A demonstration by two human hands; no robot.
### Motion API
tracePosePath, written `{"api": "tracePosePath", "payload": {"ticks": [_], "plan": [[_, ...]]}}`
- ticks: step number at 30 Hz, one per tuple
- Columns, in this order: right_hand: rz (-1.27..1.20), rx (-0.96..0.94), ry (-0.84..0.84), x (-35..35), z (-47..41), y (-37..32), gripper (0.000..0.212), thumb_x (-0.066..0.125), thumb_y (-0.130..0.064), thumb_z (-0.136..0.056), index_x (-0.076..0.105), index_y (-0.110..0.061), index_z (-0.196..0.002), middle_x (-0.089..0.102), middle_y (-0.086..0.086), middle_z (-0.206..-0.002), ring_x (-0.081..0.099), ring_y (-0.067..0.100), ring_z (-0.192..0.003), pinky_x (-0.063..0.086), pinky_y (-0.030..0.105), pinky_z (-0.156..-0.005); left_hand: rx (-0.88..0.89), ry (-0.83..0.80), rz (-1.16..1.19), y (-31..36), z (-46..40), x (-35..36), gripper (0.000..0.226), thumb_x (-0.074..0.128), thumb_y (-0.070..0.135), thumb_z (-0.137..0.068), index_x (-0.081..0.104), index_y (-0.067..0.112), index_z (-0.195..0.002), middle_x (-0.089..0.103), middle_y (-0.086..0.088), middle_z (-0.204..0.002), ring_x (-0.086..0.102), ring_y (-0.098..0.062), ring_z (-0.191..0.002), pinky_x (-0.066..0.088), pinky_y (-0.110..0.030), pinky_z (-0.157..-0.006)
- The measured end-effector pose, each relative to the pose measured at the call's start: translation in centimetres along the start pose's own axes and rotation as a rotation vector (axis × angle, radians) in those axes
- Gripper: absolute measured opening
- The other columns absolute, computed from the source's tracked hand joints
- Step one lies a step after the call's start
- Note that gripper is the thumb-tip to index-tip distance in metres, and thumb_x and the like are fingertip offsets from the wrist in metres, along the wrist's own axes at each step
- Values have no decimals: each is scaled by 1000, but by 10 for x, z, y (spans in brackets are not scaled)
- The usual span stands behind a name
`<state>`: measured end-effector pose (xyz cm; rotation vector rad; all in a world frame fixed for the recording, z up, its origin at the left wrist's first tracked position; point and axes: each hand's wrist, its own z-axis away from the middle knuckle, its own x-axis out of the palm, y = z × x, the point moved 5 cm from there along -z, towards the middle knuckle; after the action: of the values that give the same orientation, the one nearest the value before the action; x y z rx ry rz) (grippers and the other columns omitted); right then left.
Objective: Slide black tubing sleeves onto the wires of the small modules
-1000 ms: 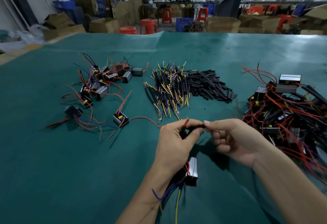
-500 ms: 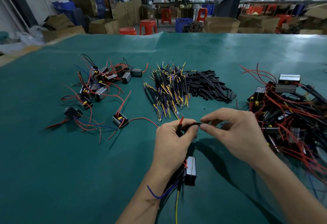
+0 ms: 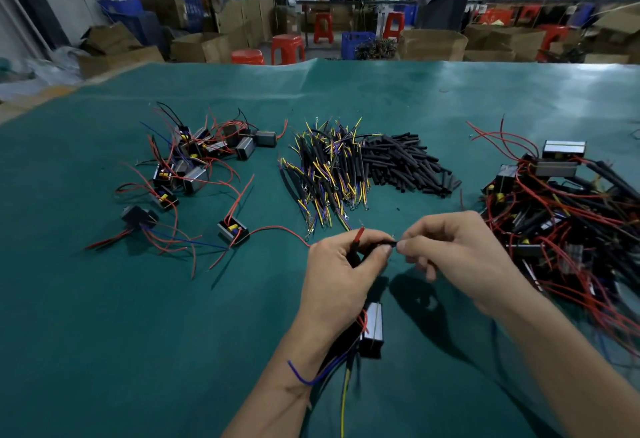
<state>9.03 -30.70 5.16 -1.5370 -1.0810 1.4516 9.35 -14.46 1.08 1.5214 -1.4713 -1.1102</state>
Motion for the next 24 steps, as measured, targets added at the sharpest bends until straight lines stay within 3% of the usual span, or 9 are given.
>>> {"api": "tracePosePath", "payload": {"ticks": [6,9,12,15,17,20,24], "plan": [[-571,551,-125,21,5,20,20,68,-8,-72,68,-12,-52,48,3,-55,39,10,-41,29,20,-33,27,15,48,6,1,-2,13,72,16,-84,78,27,-90,75,9,-78,65,-5,-71,50,-24,-68],[-733,639,-177,30,9,19,13,70,-13,-64,70,-12,-51,49,0,-57,40,7,-42,32,18,-32,29,30,93,9,0,-4,6,74,16,-85,78,21,-86,73,8,-74,62,-7,-69,49,-24,-67],[-533,367,-104,22,4,12,15,75,-8,-77,76,-9,-63,60,6,-60,51,12,-48,42,20,-40,15,71,106,9,-2,-7,14,74,9,-87,77,21,-81,71,9,-70,60,-6,-66,48,-19,-66],[24,-94,58,5,3,-5,11,78,-9,-85,80,-17,-78,73,-1,-69,66,11,-61,52,23,-54,-14,80,106,7,-2,-8,18,74,6,-87,76,22,-80,70,10,-68,61,-6,-64,49,-20,-65],[294,-325,146,-3,6,-14,10,83,-13,-82,81,-23,-85,75,-10,-73,69,5,-69,51,14,-63,-34,78,103,7,-2,-8,19,74,5,-87,76,21,-79,69,11,-66,61,-6,-62,48,-20,-64],[452,-502,138,-4,10,-22,8,85,-17,-81,82,-21,-87,73,-16,-75,66,-1,-70,44,7,-63,-48,77,104,8,-3,-8,18,74,3,-87,76,19,-79,69,11,-65,60,-4,-61,46,-16,-63],[594,-613,125,3,12,-25,6,85,-16,-82,81,-19,-85,71,-11,-74,59,3,-62,50,25,-60,-67,69,92,7,-3,-8,17,74,3,-88,76,18,-79,68,11,-65,60,-2,-61,46,-15,-63]]}}
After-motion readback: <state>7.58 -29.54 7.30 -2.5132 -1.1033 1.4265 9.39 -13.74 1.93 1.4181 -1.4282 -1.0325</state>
